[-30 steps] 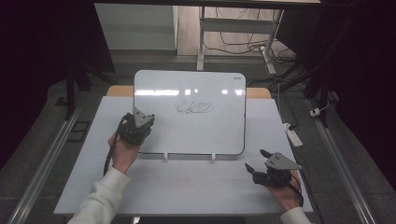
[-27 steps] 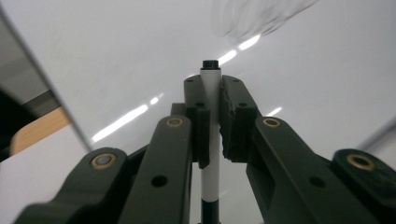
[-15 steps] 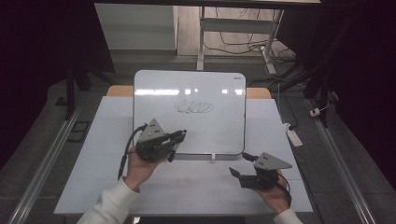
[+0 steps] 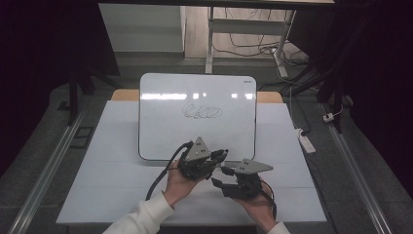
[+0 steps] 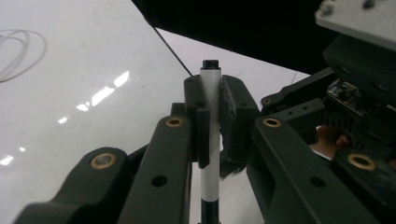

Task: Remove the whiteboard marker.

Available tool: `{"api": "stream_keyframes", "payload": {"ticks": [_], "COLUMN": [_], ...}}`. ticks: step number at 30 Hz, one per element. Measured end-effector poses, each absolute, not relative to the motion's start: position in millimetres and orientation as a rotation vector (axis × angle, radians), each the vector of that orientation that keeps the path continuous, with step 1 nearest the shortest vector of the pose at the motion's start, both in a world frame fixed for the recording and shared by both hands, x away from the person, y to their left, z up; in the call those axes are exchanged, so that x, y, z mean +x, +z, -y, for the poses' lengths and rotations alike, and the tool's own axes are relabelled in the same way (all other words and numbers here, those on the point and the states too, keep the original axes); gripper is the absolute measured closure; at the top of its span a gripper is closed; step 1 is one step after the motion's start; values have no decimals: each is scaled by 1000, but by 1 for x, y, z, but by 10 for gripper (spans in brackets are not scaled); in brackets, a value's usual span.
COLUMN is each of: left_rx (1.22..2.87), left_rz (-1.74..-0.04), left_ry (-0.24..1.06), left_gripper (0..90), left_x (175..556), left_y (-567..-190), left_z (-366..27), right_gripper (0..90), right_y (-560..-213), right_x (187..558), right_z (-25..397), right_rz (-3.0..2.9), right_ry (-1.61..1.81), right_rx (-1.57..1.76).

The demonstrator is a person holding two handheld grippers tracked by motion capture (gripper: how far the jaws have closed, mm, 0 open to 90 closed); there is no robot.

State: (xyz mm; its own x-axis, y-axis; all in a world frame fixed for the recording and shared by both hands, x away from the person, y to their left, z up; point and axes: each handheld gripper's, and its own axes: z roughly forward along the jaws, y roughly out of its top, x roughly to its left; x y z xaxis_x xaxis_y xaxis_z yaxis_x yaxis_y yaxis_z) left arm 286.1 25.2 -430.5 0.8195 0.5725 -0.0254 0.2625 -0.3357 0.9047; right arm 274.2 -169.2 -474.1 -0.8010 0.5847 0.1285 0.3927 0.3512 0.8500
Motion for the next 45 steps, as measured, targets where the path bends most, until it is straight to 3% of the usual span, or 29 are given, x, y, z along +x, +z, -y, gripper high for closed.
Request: {"api": "stream_keyframes", "payload": {"ticks": [4,7,26,27,28,29,30,31,37,42,45], "left_rx": [1932,1931,1926,1907,1893,1885,1878,1871,1888,1952,1947], "left_rz": [-623,-617,-631,-634,-639,-640,-641,-645,-726,-951,-1041], "left_ry": [355,363,405,392,385,383,388,394,407,366,359], "left_gripper": [817,817,790,717,717,617,617,549,458,407,369], "left_x": [286,285,279,279,279,279,278,276,257,234,227], "left_y": [-434,-435,-439,-438,-436,-434,-432,-430,-433,-470,-484], "left_z": [-17,-13,-5,-8,-11,-15,-21,-28,-99,-186,-208], "right_gripper": [549,682,773,775,775,775,775,775,776,776,776], "right_y": [-474,-475,-483,-483,-483,-484,-484,-483,-476,-464,-459], "right_x": [276,279,292,293,293,292,292,291,292,297,303], "right_z": [166,165,168,170,170,171,171,171,181,193,197], "right_rz": [-2412,-2432,-2440,-2435,-2435,-2431,-2431,-2420,-2356,-2275,-2231], "right_ry": [1440,1433,1428,1439,1439,1445,1445,1450,1501,1550,1573], "right_rx": [925,979,1173,1169,1169,1150,1150,1124,1068,982,965]}}
